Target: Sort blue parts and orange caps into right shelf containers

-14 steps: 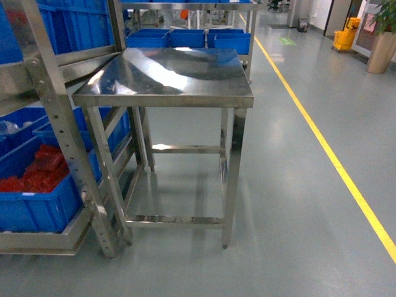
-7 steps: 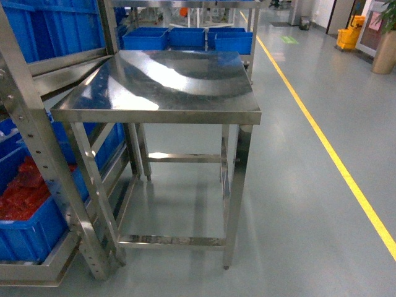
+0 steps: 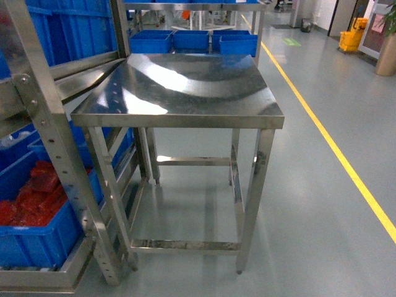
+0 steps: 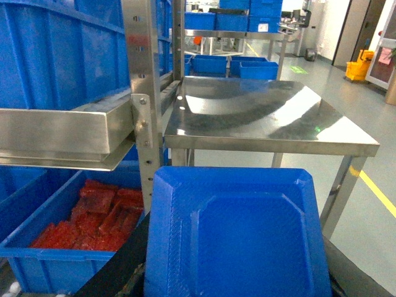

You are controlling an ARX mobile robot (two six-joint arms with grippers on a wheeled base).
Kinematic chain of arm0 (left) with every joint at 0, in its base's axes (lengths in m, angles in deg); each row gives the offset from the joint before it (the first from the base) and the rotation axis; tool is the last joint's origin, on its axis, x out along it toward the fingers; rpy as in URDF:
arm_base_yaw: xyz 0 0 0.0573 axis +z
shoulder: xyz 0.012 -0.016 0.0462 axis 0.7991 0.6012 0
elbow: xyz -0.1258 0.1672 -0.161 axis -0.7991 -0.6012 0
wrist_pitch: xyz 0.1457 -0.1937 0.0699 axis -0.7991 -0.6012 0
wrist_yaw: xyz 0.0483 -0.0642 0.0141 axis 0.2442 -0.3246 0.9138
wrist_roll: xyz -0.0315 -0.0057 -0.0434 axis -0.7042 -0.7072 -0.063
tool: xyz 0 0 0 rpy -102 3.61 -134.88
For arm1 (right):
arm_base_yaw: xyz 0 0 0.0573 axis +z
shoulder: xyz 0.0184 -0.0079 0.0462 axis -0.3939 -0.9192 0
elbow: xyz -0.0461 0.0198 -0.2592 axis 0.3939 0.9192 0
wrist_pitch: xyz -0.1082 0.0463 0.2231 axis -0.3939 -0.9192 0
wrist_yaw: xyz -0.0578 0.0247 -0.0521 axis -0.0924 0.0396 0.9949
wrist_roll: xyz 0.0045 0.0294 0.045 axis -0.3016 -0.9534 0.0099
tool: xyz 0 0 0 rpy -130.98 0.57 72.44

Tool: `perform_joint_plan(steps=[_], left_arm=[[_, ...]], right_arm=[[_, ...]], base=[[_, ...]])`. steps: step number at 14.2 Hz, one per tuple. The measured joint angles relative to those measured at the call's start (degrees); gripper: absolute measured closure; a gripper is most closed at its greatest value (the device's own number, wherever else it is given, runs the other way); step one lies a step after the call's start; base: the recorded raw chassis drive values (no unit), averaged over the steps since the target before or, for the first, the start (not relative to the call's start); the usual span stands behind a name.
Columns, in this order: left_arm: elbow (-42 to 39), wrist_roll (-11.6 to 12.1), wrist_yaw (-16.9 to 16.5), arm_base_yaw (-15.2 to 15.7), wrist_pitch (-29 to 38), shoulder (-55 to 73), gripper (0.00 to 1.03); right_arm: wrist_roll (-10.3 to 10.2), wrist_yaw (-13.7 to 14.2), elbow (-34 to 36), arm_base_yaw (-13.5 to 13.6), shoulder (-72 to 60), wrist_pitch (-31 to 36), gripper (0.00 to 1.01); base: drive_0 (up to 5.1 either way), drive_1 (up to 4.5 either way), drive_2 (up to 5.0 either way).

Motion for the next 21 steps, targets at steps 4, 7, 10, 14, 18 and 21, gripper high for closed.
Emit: perform_joint_plan(steps=[4,7,10,14,18,21], left_arm=[[0.0,0.0,0.0,0.0,-0.11,0.0,0.6],[0.0,0.0,0.02,0.0,-0.07,0.0,0.6],[0.0,0.0,0.11,0.0,-0.11,0.0,0.6],[0.0,0.0,0.07,0.0,0.0,0.0,0.6],[0.0,0.0,0.04,0.0,-0.04,0.0,0.6],[0.0,0.0,0.02,0.0,0.15,0.0,0.6]], right_arm=[[0.0,-0.02,0.0,0.0,0.0,0.0,0.57],[0.0,-0.02,0.0,0.0,0.0,-0.02,0.57],[0.0,-0.04,0.0,0.0,0.0,0.09,0.57],[0.0,-0.02,0.0,0.0,0.0,0.22,0.57],[0.0,-0.02,0.0,0.0,0.0,-0.02,0.57],[0.0,-0.02,0.0,0.0,0.0,0.13,0.57]], base=[[-4.9,2.49,2.5],[-4.9,2.47,2.5],[-5.0,2.38,2.4],[-5.0,2.44,2.4],[-5.0,2.43,2.4],[-5.1,2.35,2.4]])
